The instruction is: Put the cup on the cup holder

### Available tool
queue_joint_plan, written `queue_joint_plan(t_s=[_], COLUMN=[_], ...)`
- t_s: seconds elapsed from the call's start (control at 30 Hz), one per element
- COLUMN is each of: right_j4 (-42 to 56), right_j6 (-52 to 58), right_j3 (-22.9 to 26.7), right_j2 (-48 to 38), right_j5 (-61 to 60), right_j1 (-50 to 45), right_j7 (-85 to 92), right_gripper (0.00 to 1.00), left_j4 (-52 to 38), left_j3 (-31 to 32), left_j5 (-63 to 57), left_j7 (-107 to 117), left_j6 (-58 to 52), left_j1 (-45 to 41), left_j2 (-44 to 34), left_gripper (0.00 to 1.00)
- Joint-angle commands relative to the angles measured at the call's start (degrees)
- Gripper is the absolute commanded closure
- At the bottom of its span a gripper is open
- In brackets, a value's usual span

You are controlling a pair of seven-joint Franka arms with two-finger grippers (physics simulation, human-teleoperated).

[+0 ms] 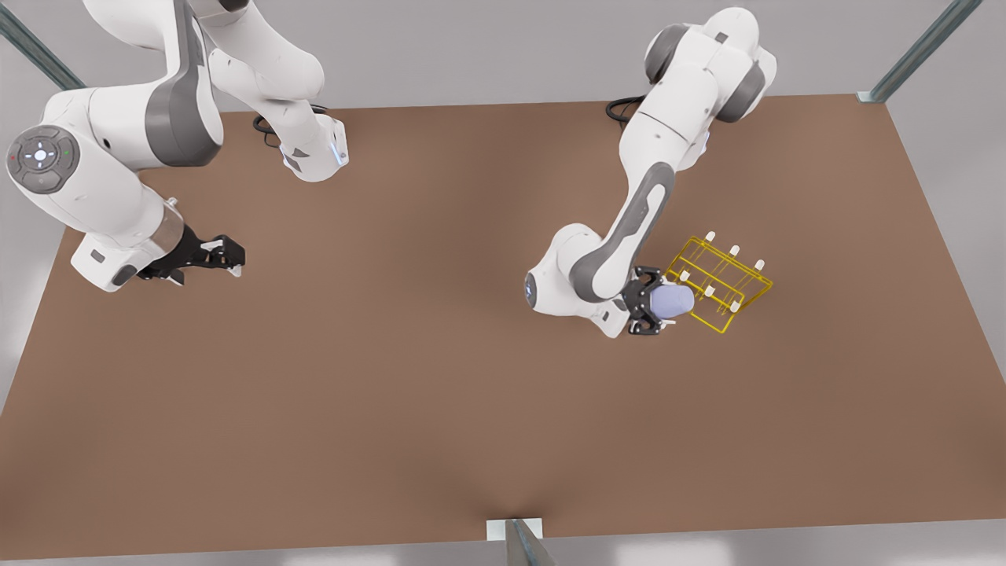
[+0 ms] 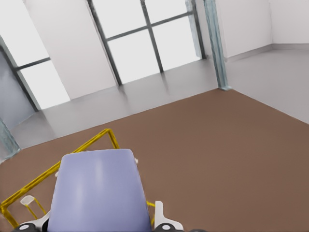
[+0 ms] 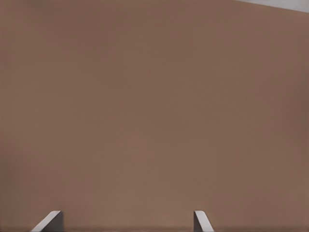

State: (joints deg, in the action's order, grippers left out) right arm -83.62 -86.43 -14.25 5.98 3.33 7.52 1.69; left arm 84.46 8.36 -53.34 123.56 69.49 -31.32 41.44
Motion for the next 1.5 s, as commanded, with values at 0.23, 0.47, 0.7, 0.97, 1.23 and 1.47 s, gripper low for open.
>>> queue_joint_plan(t_s=[0.23,0.47,0.7,0.97,1.23,1.47], right_j4=[-0.1,0.0,0.0,0.0,-0.1,-0.1], right_j6=[0.0,0.1,0.1,0.0,0.3,0.5], right_j3=[0.0,0.0,0.1,0.2,0.6,0.7], right_j2=[0.0,-0.1,0.0,0.0,0.0,-0.1], right_j5=[0.0,0.0,0.0,0.0,0.1,0.0], right_j1=[0.5,0.4,0.5,0.6,0.6,0.7], right_j7=[0.4,0.5,0.5,0.5,0.5,0.5], right_gripper=[0.00,0.00,0.00,0.00,0.00,0.00], left_j4=[5.1,5.1,5.2,5.6,5.6,7.6], left_j3=[0.0,0.0,-0.7,-1.5,-1.5,-1.6], left_j5=[-0.4,-1.3,-1.8,-3.0,-3.9,-4.6], left_j7=[27.2,28.7,29.6,31.2,31.6,32.5], left_j6=[-18.1,-18.2,-18.6,-18.4,-18.3,-18.4], left_j1=[-1.6,-0.6,-0.4,0.2,0.7,1.4], left_j2=[0.5,1.3,2.7,4.4,5.9,5.8], left_gripper=[0.23,0.23,0.23,0.23,0.22,0.22])
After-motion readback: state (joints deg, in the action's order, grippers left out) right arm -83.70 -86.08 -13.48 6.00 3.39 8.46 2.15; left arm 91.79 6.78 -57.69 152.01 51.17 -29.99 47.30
